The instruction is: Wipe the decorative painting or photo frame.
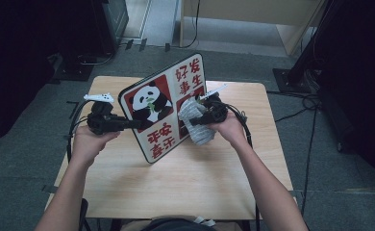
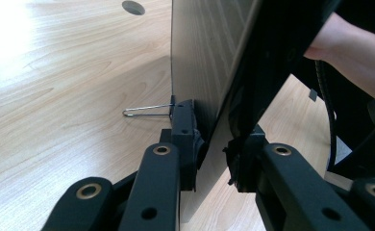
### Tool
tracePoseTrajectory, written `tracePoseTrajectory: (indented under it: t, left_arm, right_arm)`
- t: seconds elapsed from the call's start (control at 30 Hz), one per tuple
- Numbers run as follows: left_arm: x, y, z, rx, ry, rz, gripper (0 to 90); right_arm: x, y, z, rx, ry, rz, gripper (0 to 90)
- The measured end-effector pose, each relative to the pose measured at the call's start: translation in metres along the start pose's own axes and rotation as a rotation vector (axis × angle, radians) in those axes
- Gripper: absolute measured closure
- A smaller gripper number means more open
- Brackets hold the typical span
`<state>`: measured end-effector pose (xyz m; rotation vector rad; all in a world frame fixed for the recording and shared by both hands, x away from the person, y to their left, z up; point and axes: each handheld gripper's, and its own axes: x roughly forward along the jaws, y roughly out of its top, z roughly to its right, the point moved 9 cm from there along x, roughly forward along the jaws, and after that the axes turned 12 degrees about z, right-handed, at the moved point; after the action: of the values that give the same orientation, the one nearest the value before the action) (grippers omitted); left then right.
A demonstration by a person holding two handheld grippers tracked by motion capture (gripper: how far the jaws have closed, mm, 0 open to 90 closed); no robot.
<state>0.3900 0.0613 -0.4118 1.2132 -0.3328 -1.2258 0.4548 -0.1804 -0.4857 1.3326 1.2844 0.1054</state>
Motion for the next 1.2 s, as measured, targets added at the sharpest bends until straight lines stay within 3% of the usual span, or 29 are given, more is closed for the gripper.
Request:
tracePoseTrajectory:
  t: [0.67,1.2]
  left_arm:
    - [0.0,0.0,0.0,-0.001,-0.001,0.001,76.2]
    - [0.0,0.0,-0.001,-0.003,0.001,0.005,76.2]
  right_arm:
    - [0.019,-0.042,0.006,0.037,0.012,-0.066,65.6]
    - [0.006,-0.035,0.004,0.029,0.012,-0.05,65.7]
